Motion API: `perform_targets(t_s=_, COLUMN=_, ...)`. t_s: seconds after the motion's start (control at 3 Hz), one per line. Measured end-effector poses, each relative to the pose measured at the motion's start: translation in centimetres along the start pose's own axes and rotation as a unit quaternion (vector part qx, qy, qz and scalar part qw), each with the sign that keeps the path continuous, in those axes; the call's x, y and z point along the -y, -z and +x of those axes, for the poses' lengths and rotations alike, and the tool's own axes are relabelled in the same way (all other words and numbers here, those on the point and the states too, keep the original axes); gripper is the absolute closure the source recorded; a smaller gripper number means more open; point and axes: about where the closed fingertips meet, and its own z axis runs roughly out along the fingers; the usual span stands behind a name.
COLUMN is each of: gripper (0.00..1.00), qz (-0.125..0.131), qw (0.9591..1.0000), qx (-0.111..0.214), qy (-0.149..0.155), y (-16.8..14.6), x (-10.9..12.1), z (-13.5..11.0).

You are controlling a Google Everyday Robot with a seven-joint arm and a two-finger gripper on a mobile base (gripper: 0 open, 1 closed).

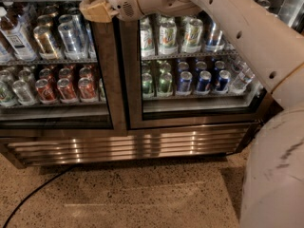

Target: Open left fridge door

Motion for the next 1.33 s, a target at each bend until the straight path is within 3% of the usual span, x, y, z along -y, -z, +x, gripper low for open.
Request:
perform_targets(t_s=0.33, gripper=0.58, qz=0.0, qw=1.0, qx=0.0, qy=0.0, y=0.0, x=0.0, z=0.0)
perform_targets(t_s=1.0, gripper=0.11, qz=-0.034, qw=0.9993, qx=0.008, qy=0.01, y=-0.4, x=-2.5, z=-1.0)
perform_targets(t_s=1.33, gripper=0.0, qz=-0.034, qw=0.9993, qx=0.008, qy=0.01, y=-0.2, x=-2.7, z=-0.9)
